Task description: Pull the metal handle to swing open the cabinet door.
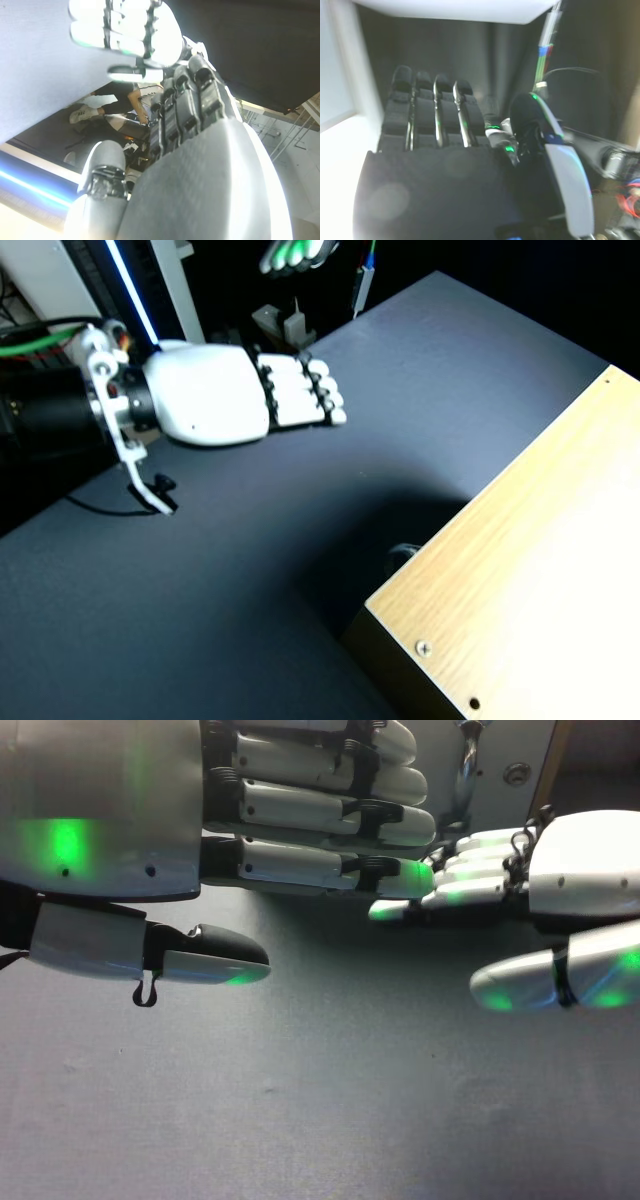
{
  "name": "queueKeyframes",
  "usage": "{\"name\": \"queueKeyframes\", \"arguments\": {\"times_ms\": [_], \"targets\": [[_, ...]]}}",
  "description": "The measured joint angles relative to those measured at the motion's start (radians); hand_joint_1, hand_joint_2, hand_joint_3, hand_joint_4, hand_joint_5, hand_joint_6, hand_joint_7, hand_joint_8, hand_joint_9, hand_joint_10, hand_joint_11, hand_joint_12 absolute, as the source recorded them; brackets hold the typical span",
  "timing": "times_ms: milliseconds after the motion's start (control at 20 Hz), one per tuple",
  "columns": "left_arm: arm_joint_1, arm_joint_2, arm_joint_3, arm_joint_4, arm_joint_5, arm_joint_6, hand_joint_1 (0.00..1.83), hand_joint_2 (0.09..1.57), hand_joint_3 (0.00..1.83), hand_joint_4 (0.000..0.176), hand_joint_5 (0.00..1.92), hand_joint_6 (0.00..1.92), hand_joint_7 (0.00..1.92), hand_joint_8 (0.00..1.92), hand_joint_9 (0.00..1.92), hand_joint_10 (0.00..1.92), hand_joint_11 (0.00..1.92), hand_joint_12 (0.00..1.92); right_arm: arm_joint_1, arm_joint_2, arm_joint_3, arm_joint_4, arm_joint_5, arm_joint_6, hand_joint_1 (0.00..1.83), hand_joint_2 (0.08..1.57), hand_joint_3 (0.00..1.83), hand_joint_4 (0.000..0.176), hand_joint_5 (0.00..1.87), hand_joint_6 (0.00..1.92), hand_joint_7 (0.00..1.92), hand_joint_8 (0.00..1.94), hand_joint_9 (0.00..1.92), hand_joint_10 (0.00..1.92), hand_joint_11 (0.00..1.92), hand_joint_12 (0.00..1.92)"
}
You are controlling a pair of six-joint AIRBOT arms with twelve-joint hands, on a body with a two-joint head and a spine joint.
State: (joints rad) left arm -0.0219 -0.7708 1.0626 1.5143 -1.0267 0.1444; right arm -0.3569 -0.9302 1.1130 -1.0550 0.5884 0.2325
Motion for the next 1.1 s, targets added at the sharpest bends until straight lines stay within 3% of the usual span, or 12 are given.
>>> {"name": "queueKeyframes", "arguments": {"times_ms": [100, 300, 600, 1100], "targets": [[0.0, 0.0, 0.0, 0.0, -0.001, 0.0, 0.0, 1.57, 0.04, 0.0, 0.2, 0.0, 0.22, 0.0, 0.2, 0.0, 0.0, 0.52, 0.0, 0.0, -0.006, 0.066, -0.059, 0.047, 0.0, 1.57, 0.1, 0.0, 0.11, 0.0, 0.11, 0.0, 0.1, 0.0, 0.0, 0.31], [0.0, 0.0, 0.0, 0.0, -0.002, 0.0, 0.0, 1.57, 0.05, 0.0, 0.22, 0.0, 0.24, 0.01, 0.22, 0.0, 0.0, 0.55, 0.0, 0.004, -0.029, 0.342, -0.179, 0.052, 0.0, 1.57, 0.11, 0.0, 0.11, 0.0, 0.11, 0.0, 0.1, 0.0, 0.0, 0.31], [0.0, 0.0, 0.0, 0.0, -0.002, 0.0, 0.0, 1.57, 0.05, 0.0, 0.21, 0.0, 0.24, 0.0, 0.22, 0.0, 0.0, 0.57, 0.0, 0.03, -0.05, 0.649, -0.308, 0.052, 0.0, 1.57, 0.11, 0.0, 0.11, 0.0, 0.11, 0.0, 0.1, 0.0, 0.0, 0.32], [0.0, 0.0, 0.0, 0.0, -0.002, 0.0, 0.0, 1.57, 0.05, 0.0, 0.21, 0.0, 0.24, 0.0, 0.22, 0.0, 0.0, 0.55, 0.0, 0.06, -0.038, 0.859, -0.396, 0.051, 0.0, 1.57, 0.08, 0.0, 0.11, 0.0, 0.11, 0.0, 0.09, 0.0, 0.0, 0.29]]}}
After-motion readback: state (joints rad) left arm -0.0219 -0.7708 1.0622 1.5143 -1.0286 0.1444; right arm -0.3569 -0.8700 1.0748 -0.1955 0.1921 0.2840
